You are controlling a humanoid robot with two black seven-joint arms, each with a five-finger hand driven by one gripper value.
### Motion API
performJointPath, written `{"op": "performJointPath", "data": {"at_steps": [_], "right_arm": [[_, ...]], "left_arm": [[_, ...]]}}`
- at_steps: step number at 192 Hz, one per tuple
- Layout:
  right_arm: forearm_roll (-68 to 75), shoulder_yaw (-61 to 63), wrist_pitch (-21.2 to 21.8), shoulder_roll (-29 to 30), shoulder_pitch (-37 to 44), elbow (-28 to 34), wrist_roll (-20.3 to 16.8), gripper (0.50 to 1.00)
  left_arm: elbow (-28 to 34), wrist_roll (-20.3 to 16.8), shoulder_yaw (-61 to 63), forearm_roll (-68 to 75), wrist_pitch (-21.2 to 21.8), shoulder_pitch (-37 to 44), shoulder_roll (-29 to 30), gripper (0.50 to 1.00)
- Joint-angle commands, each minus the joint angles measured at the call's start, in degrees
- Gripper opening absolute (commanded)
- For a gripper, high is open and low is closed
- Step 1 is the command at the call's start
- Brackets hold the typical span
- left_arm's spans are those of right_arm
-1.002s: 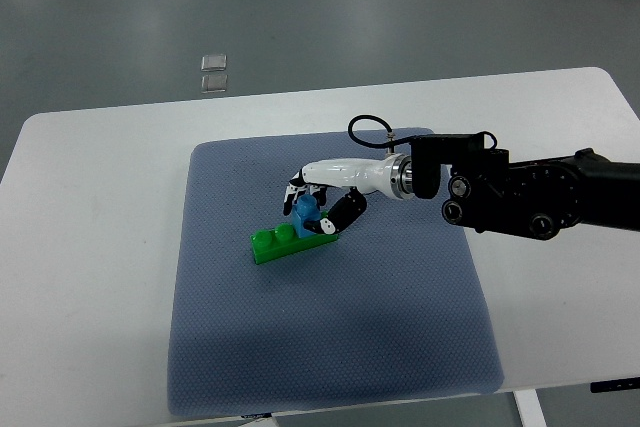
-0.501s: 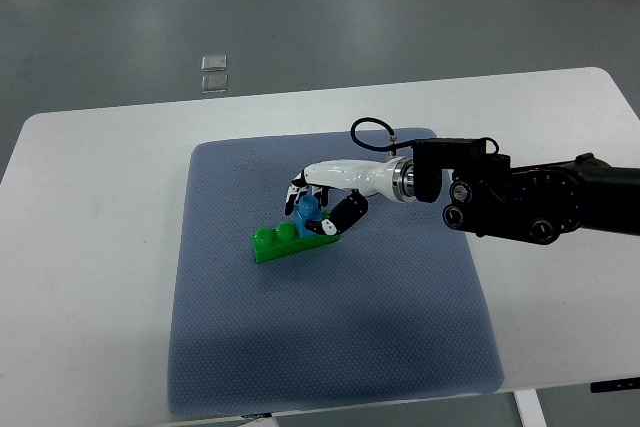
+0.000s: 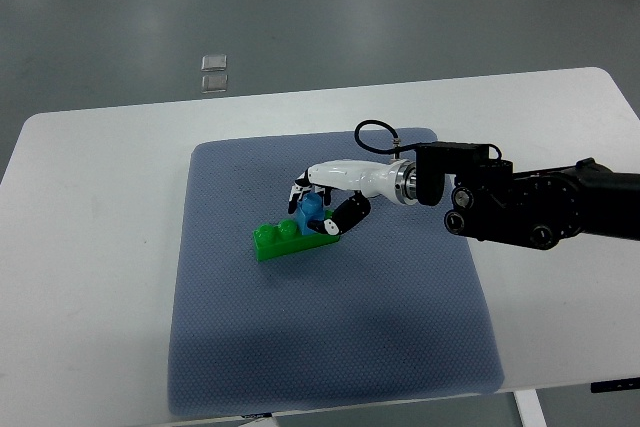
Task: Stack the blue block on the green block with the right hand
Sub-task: 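Press the blue block down onto the green block with the right hand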
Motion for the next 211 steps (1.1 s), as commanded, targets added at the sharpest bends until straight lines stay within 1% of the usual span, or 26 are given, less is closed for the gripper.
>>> {"op": "performJointPath", "data": {"at_steps": [1,120,152,211], "right_arm": [[-0.43,-0.02,-0.22,0.09,-0.28,-0.12,0.08,0.549],[-2.01,-0.11,-1.89,1.32,-1.68,-1.00,0.35,0.547],[-2.01,-0.11,-3.20,1.49,-2.21,-1.26,0.44,0.547],[-2.10,-0.11,-3.29,1.93,-2.47,-1.87,0.52,0.547]], "left_arm": [[0.06,0.00,-0.09,0.00,0.00,0.01,0.00,1.000],[0.06,0.00,-0.09,0.00,0.00,0.01,0.00,1.000],[0.06,0.00,-0.09,0.00,0.00,0.01,0.00,1.000],[0.06,0.00,-0.09,0.00,0.00,0.10,0.00,1.000]]}}
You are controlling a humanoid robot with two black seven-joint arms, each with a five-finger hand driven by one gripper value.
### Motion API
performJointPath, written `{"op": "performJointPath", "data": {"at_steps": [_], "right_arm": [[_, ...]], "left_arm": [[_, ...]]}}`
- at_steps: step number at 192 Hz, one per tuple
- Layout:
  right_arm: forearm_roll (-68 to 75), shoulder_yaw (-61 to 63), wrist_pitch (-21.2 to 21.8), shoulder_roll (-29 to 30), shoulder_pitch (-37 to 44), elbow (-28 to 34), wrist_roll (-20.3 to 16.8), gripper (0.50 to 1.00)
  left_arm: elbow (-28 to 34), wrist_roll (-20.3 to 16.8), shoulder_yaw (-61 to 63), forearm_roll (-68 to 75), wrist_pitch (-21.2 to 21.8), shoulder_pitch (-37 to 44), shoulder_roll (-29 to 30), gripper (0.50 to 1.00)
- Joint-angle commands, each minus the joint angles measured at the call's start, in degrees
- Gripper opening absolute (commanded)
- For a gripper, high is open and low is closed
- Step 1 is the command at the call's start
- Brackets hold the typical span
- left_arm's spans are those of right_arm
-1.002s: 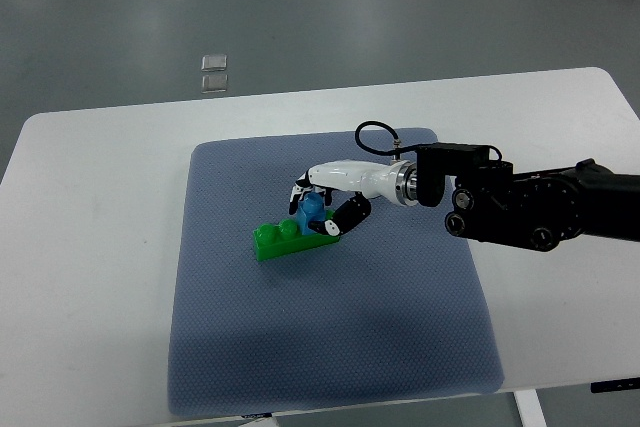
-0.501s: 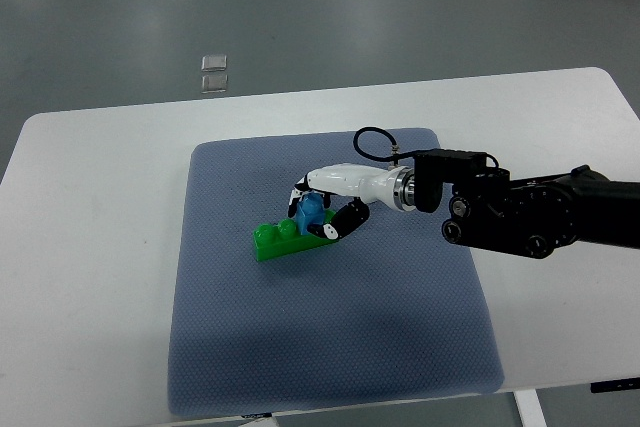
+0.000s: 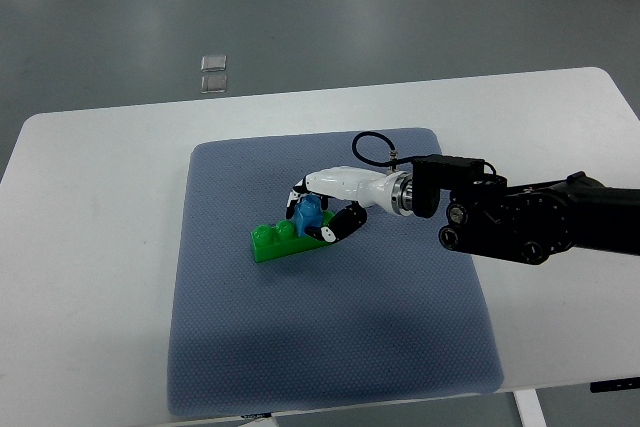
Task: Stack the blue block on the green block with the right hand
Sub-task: 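Press the blue block down onto the green block with the right hand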
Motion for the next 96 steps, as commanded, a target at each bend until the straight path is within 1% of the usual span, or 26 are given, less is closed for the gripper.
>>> {"op": "performJointPath", "data": {"at_steps": [1,96], "right_arm": [[0.00,0.06,-0.04,0.06,-0.10,-0.14,0.03,0.547],[-1.23,0.06,-0.39,1.02,-1.68,-1.19,0.21,0.547]], "left_arm": [[-0.01,0.00,0.00,0.00,0.00,0.02,0.00,1.000],[-0.01,0.00,0.00,0.00,0.00,0.11,0.00,1.000]]}}
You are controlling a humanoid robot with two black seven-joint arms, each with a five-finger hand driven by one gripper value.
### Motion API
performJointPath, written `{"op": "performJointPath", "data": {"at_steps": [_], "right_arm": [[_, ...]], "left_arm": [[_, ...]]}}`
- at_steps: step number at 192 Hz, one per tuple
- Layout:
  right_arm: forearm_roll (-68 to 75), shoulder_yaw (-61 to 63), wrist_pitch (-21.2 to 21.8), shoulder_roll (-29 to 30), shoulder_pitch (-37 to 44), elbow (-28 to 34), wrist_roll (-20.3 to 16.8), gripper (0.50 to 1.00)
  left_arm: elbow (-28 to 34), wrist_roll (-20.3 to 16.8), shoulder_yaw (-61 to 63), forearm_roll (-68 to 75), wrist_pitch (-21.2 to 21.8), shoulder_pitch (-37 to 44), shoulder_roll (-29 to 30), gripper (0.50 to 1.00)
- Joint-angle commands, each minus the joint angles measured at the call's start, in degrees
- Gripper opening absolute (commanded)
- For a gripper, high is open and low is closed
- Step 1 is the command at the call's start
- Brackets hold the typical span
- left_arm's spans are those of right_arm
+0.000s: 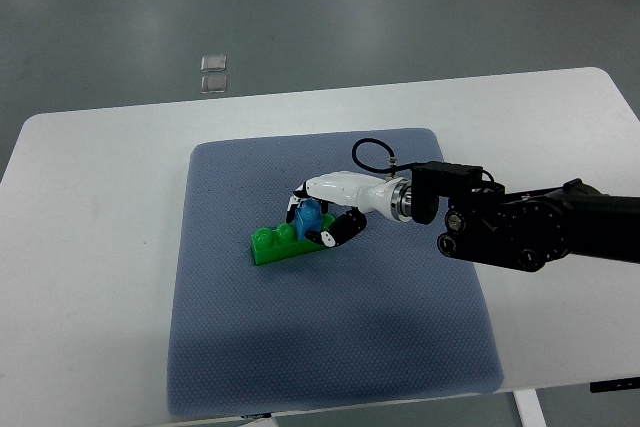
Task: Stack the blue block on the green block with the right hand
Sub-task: 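Press the blue block down onto the green block with the right hand, then open the right hand fingers to release the blue block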
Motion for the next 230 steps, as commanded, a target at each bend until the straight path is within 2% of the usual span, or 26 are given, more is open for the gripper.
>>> {"op": "performJointPath", "data": {"at_steps": [1,36,53,70,80,81,91,135,159,172,230], "right_arm": [[-0.03,0.03,0.01,0.07,-0.16,-0.02,-0.02,0.547],[-0.03,0.21,0.01,0.16,-0.07,-0.02,0.06,0.552],[0.05,0.56,0.27,-0.19,0.19,0.06,0.06,0.580],[0.23,0.65,0.45,-0.46,0.63,0.15,0.06,0.676],[0.23,0.65,0.45,-0.46,0.63,0.15,0.06,0.676],[0.40,0.73,0.45,-0.54,0.72,0.24,0.06,0.707],[0.58,0.82,0.53,-0.81,0.80,0.42,0.06,0.748],[0.93,1.61,0.71,-1.69,1.60,0.86,0.06,0.852],[1.02,2.23,0.80,-2.21,1.77,1.21,0.06,0.860],[1.11,2.67,1.85,-2.48,2.39,1.73,-0.02,0.889],[1.64,4.69,3.17,-4.06,3.53,3.05,-0.02,0.891]], "left_arm": [[0.00,0.00,0.00,0.00,0.00,0.06,0.00,1.000],[0.00,0.00,0.09,0.00,0.00,0.06,0.00,1.000],[0.00,0.00,0.00,0.00,0.00,0.06,0.00,1.000],[0.00,0.00,0.00,0.00,0.00,0.06,0.00,1.000],[0.00,0.00,0.00,0.00,0.00,0.06,0.00,1.000],[0.00,0.00,0.00,0.00,0.00,0.06,0.00,1.000],[0.00,0.00,0.00,0.00,0.00,0.06,0.00,1.000],[0.00,0.00,0.09,0.00,0.00,0.06,0.00,1.000],[0.00,0.00,0.09,0.00,0.00,0.06,0.00,1.000],[0.00,0.00,0.09,0.00,0.00,0.06,0.00,1.000],[-0.09,0.00,0.18,0.00,0.00,0.06,0.00,1.000]]}}
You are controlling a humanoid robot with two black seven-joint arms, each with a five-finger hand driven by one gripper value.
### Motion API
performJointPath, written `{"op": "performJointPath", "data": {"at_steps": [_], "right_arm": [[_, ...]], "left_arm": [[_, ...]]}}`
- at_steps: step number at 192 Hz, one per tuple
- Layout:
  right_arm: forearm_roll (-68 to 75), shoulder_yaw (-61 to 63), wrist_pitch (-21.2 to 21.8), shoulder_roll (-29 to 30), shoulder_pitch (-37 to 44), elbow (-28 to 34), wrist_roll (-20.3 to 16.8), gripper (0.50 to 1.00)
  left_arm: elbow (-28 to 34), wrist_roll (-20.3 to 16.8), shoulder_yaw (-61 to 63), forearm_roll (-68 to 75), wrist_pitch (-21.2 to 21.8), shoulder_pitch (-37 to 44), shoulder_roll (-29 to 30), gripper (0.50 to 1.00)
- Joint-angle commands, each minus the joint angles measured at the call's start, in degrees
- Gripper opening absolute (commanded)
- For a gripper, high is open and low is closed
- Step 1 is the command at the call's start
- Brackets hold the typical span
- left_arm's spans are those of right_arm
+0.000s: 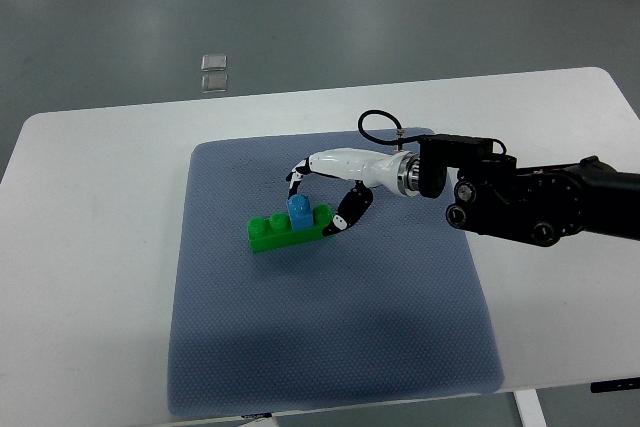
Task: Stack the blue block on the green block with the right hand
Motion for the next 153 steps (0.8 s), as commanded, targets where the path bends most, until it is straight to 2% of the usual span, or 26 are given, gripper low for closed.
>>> {"op": "performJointPath", "data": {"at_steps": [1,47,78,97,107,108,120,153], "right_arm": [[0.32,0.49,0.05,-0.46,0.52,0.55,-0.01,0.891],[3.57,5.50,0.13,-1.16,0.69,0.82,0.07,0.891],[14.20,14.99,3.12,-2.04,-0.54,0.82,0.07,0.891],[24.04,23.86,4.09,-1.96,-5.28,-0.15,-0.37,0.891],[24.05,23.87,4.09,-1.95,-5.28,-0.15,-0.37,0.891],[29.18,28.65,4.35,-1.43,-8.33,-0.93,-0.63,0.895],[34.50,33.27,4.35,-0.99,-11.34,-2.08,-0.63,0.897],[49.97,40.13,4.70,1.83,-17.32,-5.25,-0.63,0.901]], "left_arm": [[-0.05,0.00,0.03,0.00,0.00,0.00,0.00,1.000],[-0.23,0.00,-0.06,0.00,0.00,0.00,0.00,1.000],[-0.23,0.00,-0.06,0.00,0.00,0.00,0.00,1.000],[-0.23,0.00,-0.06,0.00,0.00,0.17,0.00,1.000],[-0.23,0.00,-0.06,0.00,0.00,0.17,0.00,1.000],[-0.23,0.00,-0.06,0.00,0.00,0.17,0.00,1.000],[-0.23,0.00,0.03,0.00,0.00,0.17,0.00,1.000],[-0.32,0.00,0.12,0.00,0.00,0.17,0.00,1.000]]}}
